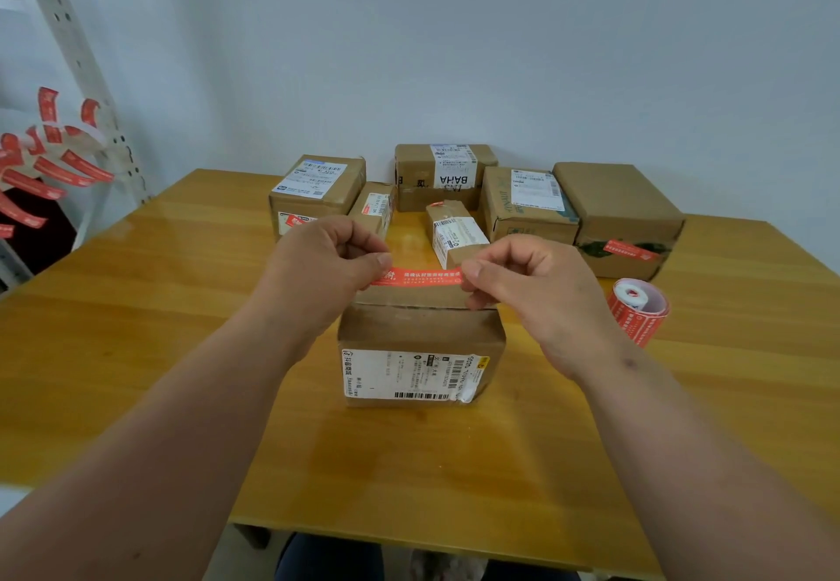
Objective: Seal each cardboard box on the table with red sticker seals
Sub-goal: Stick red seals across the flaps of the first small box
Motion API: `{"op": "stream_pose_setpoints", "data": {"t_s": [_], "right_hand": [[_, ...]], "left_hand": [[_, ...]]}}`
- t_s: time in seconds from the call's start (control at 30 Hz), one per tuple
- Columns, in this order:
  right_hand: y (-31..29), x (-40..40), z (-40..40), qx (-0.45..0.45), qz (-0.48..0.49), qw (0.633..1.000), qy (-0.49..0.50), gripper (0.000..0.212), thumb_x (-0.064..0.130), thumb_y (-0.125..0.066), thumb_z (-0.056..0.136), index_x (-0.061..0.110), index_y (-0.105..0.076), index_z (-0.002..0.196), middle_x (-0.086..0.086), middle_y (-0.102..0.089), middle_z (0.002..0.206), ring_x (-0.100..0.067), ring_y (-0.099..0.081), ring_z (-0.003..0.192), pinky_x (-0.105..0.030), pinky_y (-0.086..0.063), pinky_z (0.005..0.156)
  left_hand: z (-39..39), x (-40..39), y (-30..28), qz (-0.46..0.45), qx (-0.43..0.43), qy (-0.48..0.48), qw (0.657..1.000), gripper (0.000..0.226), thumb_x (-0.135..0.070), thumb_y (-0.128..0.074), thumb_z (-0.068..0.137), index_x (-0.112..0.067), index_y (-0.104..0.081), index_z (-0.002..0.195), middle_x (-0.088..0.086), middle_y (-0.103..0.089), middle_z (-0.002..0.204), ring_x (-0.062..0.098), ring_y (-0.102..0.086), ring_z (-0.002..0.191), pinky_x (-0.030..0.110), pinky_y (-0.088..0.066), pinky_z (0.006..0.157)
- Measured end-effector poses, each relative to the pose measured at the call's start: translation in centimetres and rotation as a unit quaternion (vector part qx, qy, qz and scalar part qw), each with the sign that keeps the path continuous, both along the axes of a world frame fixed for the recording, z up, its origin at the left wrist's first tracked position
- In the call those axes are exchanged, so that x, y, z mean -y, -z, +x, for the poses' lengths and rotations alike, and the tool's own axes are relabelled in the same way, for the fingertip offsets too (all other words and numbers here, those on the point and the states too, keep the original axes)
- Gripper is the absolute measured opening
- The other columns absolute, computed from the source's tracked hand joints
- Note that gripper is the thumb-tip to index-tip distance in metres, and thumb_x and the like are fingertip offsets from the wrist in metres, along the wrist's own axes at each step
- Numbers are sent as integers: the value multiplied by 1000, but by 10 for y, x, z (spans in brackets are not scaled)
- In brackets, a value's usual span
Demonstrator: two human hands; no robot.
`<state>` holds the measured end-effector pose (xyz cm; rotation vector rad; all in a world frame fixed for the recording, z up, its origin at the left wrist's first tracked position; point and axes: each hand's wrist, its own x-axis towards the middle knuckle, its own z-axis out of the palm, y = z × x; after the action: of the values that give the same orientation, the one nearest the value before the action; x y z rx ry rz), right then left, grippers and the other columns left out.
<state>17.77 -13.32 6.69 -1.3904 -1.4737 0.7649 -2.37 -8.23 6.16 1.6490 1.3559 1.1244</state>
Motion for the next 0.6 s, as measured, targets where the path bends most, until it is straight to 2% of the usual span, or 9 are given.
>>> {"op": "stream_pose_setpoints", "data": {"t_s": [0.07, 0.2, 0.3, 0.4, 0.5, 0.6], "right_hand": [[1, -3, -5, 12, -12, 999, 34, 7, 21, -72, 84, 16, -69, 89, 0, -74, 77, -6, -71, 66, -17, -54, 65], [2, -6, -12, 34, -37, 997, 50, 13, 25, -70, 86, 21, -61, 94, 4, -74, 77, -6, -70, 64, -28, -56, 71], [2, -7, -13, 39, -44, 997, 50, 14, 30, -70, 85, 21, -62, 93, 3, -73, 79, -10, -70, 68, -29, -57, 71], [3, -11, -13, 95, -44, 993, 55, 13, 24, -72, 84, 24, -60, 90, 1, -72, 82, -14, -68, 77, -25, -52, 67], [4, -13, -13, 113, -44, 991, 56, 12, 18, -69, 85, 24, -59, 89, 0, -71, 83, -14, -66, 79, -24, -48, 65], [6, -15, -12, 154, -49, 986, 49, 15, 15, -66, 85, 27, -57, 84, 1, -67, 85, -13, -61, 78, -21, -41, 60]], "left_hand": [[1, 0, 2, 5, -20, 2, 1000, 6, -18, -75, 81, -22, -71, 84, -2, -72, 76, 7, -68, 71, 25, -53, 68], [6, 1, 4, 26, -51, -11, 998, 7, -25, -77, 80, -26, -70, 82, -4, -71, 74, 12, -67, 75, 30, -55, 71], [8, 1, 5, 33, -61, -20, 997, 6, -26, -76, 81, -27, -70, 82, -4, -71, 74, 12, -67, 76, 31, -55, 72], [9, 1, 6, 30, -72, -18, 997, 5, -27, -75, 82, -27, -70, 83, -5, -71, 75, 10, -67, 76, 27, -53, 70], [9, 2, 6, 23, -90, -16, 996, 6, -27, -74, 82, -27, -68, 84, -5, -70, 75, 10, -66, 76, 26, -52, 67], [10, 3, 6, 29, -138, -17, 990, 8, -29, -74, 82, -27, -67, 86, -8, -68, 76, 8, -63, 74, 21, -43, 60]]}}
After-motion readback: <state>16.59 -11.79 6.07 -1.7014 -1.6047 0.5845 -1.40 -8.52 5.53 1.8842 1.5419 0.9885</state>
